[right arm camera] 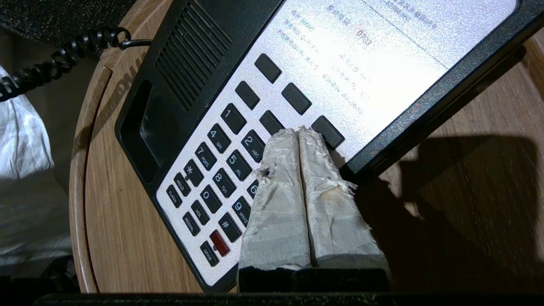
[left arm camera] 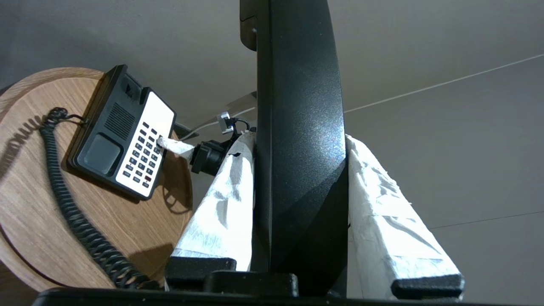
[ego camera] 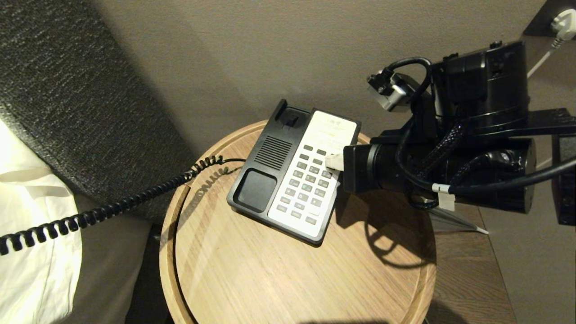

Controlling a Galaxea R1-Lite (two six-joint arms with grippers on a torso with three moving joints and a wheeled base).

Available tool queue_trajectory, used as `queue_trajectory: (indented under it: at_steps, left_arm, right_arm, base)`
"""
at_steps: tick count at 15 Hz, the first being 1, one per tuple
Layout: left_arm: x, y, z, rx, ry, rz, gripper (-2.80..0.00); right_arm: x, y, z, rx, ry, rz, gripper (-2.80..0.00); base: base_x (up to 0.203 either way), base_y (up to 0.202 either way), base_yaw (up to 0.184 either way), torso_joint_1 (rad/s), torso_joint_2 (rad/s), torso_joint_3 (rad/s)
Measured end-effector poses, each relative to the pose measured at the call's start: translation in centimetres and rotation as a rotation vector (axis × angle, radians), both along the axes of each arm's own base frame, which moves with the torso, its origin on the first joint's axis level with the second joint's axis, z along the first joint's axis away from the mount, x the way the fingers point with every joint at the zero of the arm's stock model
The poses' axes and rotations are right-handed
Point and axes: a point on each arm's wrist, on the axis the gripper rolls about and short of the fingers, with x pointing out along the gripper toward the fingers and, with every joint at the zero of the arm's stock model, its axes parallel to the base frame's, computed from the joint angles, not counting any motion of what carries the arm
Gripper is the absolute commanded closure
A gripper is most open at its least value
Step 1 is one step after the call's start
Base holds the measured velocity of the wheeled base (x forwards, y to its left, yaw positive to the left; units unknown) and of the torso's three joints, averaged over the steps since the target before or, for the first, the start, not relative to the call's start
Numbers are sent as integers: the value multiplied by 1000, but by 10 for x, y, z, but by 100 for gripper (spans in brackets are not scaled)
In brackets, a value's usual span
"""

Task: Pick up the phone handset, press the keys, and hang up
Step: Dial the number

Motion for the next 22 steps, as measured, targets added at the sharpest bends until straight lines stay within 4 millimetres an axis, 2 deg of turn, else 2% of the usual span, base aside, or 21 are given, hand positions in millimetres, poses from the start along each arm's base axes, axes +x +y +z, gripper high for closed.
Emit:
queue_trajectory:
  at_steps: [10, 22]
  left_arm:
    - [0, 1, -3, 2, 4, -5, 0]
    - [-2, 2, -5, 0, 3, -4, 0]
  right_arm:
    - [-10, -4, 6, 26, 41, 78, 0]
    - [-8, -2, -5, 0, 52, 72, 0]
  base:
    - [0, 0, 0, 0, 0, 0]
    - [0, 0, 0, 0, 0, 0]
